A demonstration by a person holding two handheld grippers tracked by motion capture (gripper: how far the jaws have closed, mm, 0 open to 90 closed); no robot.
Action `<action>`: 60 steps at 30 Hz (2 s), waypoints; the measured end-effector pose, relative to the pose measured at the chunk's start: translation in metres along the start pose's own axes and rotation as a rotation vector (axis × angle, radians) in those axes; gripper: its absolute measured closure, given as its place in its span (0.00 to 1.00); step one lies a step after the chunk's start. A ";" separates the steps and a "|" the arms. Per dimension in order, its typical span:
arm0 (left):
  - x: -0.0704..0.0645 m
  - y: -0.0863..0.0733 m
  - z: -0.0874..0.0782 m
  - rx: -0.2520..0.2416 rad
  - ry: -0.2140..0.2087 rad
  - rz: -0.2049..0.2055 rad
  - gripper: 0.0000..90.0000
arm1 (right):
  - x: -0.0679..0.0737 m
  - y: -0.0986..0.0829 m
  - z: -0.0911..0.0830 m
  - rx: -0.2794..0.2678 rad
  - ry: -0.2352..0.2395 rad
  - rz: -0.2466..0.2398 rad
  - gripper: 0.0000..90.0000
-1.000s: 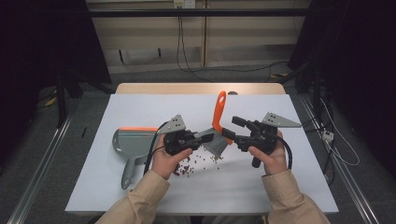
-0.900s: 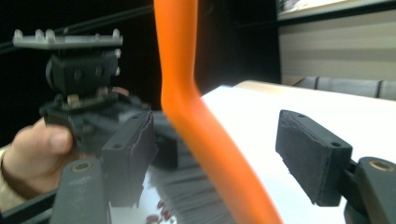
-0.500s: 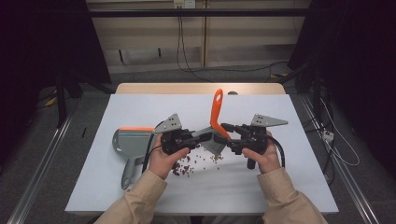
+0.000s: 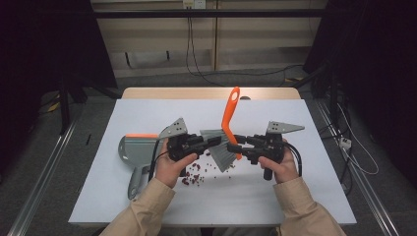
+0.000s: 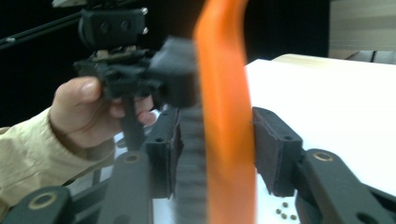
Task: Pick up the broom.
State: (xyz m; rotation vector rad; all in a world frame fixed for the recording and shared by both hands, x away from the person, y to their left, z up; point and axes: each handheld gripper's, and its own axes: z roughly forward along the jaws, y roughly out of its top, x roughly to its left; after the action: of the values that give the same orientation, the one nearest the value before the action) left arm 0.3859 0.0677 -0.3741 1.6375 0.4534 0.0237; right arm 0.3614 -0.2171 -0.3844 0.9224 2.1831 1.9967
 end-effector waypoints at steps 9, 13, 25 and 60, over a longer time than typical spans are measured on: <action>-0.002 0.001 -0.001 -0.006 -0.017 0.018 0.95 | 0.003 -0.002 0.004 0.007 -0.012 -0.013 0.56; -0.004 0.001 -0.001 -0.003 -0.015 0.027 0.96 | 0.002 -0.003 0.005 0.008 -0.009 -0.013 0.47; -0.004 0.000 0.002 -0.020 -0.038 0.011 0.96 | -0.001 -0.012 0.019 0.037 0.003 -0.025 0.45; 0.009 0.003 -0.024 0.049 0.181 0.066 0.42 | -0.004 0.006 -0.013 0.154 -0.286 -0.097 0.78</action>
State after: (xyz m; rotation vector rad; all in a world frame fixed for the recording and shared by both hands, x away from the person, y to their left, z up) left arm 0.3884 0.0929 -0.3709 1.7057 0.5407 0.2130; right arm 0.3616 -0.2308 -0.3786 1.0257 2.1940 1.5620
